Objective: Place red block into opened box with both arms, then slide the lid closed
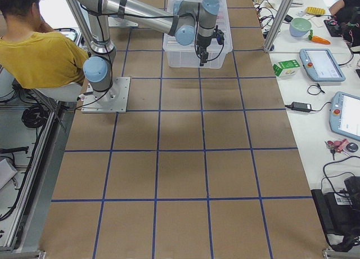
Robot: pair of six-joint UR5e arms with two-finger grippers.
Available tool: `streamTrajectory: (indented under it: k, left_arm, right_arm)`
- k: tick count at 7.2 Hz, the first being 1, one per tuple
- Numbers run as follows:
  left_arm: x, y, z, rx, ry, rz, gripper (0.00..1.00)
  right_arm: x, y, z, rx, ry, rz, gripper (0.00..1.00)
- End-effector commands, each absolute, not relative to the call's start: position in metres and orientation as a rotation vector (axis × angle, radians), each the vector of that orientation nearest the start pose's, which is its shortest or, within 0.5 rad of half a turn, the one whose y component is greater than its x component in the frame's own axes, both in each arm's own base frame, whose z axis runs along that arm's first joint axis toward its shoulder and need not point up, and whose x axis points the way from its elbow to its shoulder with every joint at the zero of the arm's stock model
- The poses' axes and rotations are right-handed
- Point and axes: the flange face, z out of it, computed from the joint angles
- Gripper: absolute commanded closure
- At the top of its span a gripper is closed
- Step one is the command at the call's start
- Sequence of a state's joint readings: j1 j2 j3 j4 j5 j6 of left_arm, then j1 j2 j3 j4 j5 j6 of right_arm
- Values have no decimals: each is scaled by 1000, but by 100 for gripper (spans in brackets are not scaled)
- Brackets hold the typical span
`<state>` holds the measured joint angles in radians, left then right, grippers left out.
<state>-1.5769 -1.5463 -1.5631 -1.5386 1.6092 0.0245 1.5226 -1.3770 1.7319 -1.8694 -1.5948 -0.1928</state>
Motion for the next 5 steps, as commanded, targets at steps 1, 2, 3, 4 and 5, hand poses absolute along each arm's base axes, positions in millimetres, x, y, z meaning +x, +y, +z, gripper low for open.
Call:
streamTrajectory:
  k: [1,2,3,4,5]
  left_arm:
    - [-132,-487,506,46,3101,-97,0]
    - [-132,-487,507,46,3101,-99,0]
    - [-132,-487,507,46,3101,-99,0]
    - [-132,-487,507,46,3101,-99,0]
    - [-132,-487,507,46,3101,-99,0]
  right_arm:
    - [101,-553,342,-235,3149,74,0]
    - [94,-554,345,-227,3162,70,0]
    - [93,-555,353,-222,3161,45,0]
    - [90,-558,371,-200,3171,30,0]
    - [90,-555,398,-188,3164,67,0]
